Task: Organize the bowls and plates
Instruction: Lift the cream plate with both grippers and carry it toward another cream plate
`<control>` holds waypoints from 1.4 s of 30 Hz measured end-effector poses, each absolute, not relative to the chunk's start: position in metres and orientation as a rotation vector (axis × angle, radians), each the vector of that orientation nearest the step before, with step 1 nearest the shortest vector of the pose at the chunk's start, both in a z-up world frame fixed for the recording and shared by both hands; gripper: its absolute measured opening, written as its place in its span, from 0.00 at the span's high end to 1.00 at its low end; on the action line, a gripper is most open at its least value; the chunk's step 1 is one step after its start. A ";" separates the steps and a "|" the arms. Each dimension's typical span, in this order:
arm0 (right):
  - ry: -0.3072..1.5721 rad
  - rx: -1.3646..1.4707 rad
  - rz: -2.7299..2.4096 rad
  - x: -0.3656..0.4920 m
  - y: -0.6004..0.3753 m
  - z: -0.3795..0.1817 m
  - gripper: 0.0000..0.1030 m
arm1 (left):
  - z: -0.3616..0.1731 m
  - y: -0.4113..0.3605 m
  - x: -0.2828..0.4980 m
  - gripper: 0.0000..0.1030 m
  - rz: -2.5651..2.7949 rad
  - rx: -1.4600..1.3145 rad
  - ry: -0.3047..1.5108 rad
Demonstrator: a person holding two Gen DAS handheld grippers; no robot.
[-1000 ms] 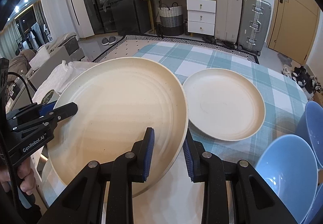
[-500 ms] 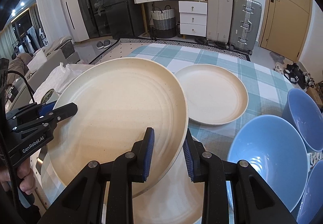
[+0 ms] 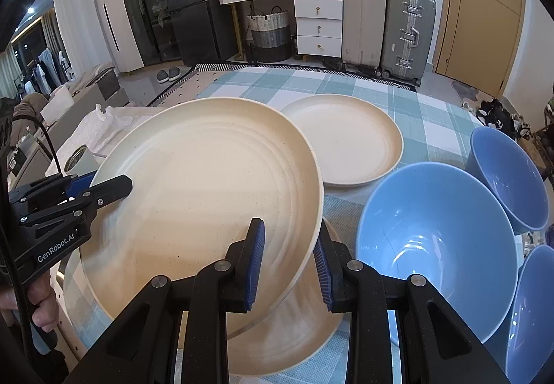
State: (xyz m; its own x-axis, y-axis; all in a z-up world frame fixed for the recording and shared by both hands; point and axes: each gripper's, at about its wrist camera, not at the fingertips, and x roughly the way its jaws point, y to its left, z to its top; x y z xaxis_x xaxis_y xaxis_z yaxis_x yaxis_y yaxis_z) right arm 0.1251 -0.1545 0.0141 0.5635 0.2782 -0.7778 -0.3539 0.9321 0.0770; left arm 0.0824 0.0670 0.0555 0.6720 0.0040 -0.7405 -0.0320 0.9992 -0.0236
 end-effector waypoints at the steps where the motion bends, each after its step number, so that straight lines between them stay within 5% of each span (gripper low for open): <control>1: 0.897 -0.092 0.372 0.124 -0.155 0.013 0.72 | 0.053 0.067 0.084 0.80 0.017 -0.033 0.837; 42: 0.878 -0.250 0.230 0.087 -0.150 -0.025 0.71 | -0.012 0.052 0.089 0.76 0.004 0.044 0.911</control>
